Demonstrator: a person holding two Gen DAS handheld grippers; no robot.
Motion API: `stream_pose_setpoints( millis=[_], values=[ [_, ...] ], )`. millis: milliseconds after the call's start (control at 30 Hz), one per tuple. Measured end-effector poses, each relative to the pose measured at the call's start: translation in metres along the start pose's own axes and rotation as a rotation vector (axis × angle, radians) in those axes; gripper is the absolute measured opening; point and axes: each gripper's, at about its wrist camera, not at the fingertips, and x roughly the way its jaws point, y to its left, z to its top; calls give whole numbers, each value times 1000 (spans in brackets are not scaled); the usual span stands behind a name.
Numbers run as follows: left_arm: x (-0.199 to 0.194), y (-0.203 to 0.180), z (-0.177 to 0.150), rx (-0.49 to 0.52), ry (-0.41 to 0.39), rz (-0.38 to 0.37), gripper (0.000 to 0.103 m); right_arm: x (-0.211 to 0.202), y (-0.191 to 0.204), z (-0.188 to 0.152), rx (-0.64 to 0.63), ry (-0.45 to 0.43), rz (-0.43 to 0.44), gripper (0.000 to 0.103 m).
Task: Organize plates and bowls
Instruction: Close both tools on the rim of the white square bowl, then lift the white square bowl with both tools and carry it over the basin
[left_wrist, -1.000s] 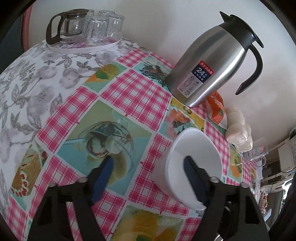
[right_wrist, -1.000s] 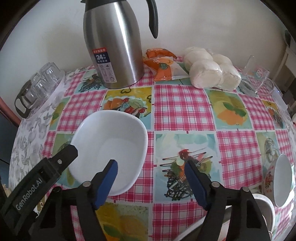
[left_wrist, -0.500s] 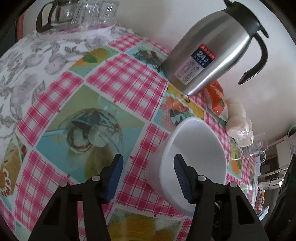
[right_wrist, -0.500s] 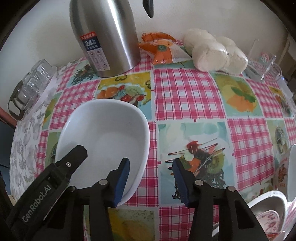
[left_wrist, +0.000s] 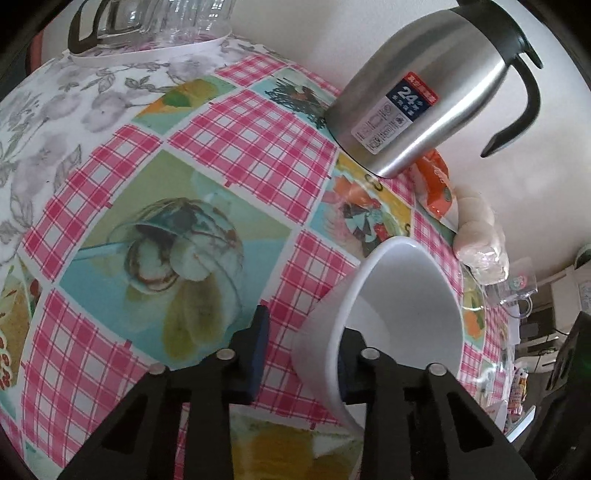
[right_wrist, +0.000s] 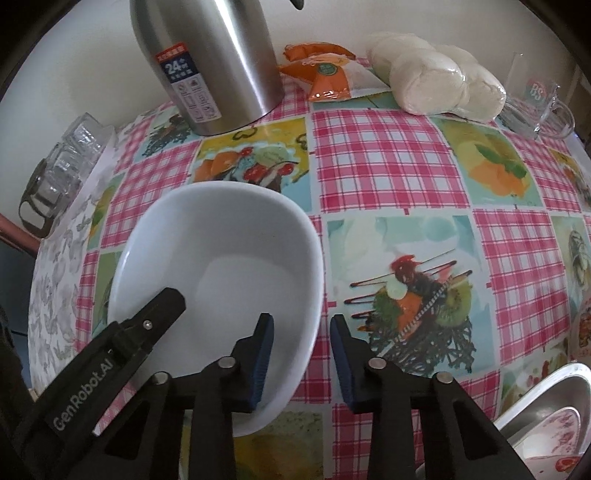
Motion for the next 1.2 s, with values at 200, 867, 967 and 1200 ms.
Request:
stream_pose_setpoints(
  millis=[200, 867, 967, 1200],
  values=[
    [-5, -7, -3, 20, 22, 2, 18, -3, 8, -8, -26, -2, 16, 25],
    [-80, -32, -13, 101, -41, -9, 18, -77, 6, -29, -42, -123, 75, 23],
    [-101, -45, -17, 121, -74, -6, 18, -99, 5, -32, -52, -170, 80, 23],
    [-152, -77, -32, 189, -159, -35, 18, -147, -7, -44, -53, -262, 117, 23]
  ],
)
